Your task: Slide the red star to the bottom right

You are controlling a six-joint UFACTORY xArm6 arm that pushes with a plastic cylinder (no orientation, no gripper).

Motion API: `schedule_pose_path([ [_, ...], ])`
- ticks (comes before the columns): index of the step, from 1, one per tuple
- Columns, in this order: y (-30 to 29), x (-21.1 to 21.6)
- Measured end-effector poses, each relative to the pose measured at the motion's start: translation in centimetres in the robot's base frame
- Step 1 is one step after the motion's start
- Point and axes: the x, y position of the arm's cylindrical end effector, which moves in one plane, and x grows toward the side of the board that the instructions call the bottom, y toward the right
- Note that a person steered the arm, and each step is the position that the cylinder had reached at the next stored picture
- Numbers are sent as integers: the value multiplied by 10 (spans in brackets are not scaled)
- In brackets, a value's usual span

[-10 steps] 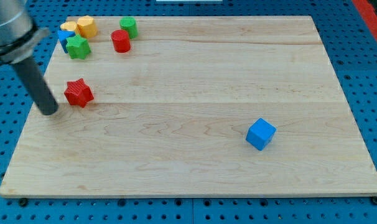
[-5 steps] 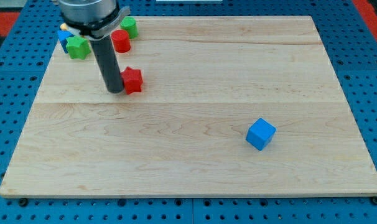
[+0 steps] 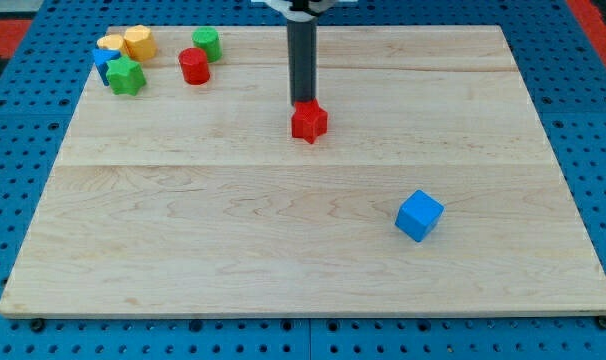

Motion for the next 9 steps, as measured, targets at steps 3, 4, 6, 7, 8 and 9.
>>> schedule_pose_path([
  [3,-40,60],
  [4,-35,47],
  [6,-2,37],
  [7,30,49],
  [8,72,57],
  [9,120,82],
])
